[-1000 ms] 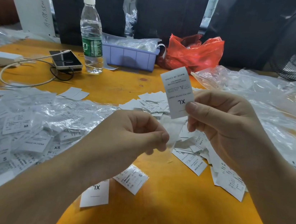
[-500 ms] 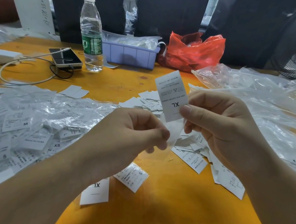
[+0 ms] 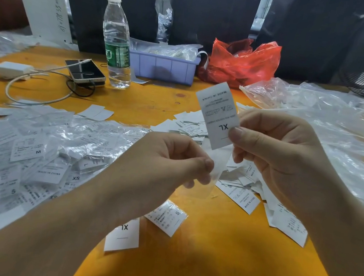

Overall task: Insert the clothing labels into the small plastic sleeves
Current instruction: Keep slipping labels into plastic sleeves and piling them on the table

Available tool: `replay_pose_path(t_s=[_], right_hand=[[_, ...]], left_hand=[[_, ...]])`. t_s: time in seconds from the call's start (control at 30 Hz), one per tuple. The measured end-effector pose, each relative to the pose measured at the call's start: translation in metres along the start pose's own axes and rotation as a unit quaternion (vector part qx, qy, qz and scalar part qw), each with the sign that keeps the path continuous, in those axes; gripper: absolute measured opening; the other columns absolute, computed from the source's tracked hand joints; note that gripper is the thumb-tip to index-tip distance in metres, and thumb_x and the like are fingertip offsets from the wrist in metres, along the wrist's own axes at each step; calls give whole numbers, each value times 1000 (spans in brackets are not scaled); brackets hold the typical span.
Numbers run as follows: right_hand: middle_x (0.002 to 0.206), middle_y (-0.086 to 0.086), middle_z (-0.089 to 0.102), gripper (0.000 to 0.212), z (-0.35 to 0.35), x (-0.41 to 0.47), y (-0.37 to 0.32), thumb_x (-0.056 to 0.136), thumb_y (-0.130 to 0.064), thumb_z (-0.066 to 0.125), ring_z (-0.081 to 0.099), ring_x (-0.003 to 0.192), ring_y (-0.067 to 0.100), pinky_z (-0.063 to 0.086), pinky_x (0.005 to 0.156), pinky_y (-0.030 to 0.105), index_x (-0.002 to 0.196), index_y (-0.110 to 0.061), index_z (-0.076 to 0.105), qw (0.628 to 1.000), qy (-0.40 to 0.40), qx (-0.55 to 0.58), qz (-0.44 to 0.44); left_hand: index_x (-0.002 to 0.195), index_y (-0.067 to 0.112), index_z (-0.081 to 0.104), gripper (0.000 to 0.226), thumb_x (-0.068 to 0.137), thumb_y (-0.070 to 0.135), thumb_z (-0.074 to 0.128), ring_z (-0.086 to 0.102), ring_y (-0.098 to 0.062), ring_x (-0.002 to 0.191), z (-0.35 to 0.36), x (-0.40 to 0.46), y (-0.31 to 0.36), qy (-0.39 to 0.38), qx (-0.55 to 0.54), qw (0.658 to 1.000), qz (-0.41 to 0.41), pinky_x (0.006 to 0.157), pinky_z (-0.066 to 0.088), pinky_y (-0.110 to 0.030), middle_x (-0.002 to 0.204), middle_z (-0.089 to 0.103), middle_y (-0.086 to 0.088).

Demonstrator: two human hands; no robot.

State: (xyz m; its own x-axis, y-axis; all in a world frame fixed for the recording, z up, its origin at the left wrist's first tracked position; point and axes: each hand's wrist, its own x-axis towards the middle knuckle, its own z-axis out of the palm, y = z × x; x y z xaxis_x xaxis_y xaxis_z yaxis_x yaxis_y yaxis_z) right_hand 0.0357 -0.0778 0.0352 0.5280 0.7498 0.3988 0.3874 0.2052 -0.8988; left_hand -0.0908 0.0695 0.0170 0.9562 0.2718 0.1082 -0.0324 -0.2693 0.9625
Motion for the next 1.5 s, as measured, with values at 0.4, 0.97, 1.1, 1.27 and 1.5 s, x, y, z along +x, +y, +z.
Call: replay_pose_path(t_s=[0.4,0.97,1.1,1.27,1.5], right_hand=[[84,10,71,10,-4,0,-2,78,-19,67,54,66,20,48,63,32,70,-17,73,1000,19,1,-8],[90,13,73,14,4,-1,4,78,-20,67,56,69,24,47,63,37,78,-7,70,999,4,-44,5],[92,11,74,23,3,-1,5,77,-25,67,55,67,22,49,66,38,82,-3,70,998,6,-67,21],[91,12,74,20,2,0,4,77,-22,67,58,66,19,51,63,32,83,-3,70,998,22,-48,22],[85,10,73,7,-3,1,1,77,-20,68,56,64,18,49,63,32,73,-15,72,999,30,-14,11]], left_hand=[[76,21,74,10,84,25,69,60,-3,62,1,-1,1,4,2,1000,-1,59,39,-22,72,73,4],[80,18,73,19,77,35,66,59,-5,61,-1,1,-3,-8,-12,1000,13,52,41,-9,74,73,3],[81,22,74,19,79,37,63,60,-6,62,-1,2,-4,-7,-11,1000,26,53,41,-9,75,73,2],[80,23,74,13,83,33,66,59,-3,60,2,0,-2,-1,-4,999,43,51,41,-7,71,72,3],[73,19,72,15,87,23,68,59,0,57,2,-1,0,17,17,999,40,50,39,-6,68,72,5]])
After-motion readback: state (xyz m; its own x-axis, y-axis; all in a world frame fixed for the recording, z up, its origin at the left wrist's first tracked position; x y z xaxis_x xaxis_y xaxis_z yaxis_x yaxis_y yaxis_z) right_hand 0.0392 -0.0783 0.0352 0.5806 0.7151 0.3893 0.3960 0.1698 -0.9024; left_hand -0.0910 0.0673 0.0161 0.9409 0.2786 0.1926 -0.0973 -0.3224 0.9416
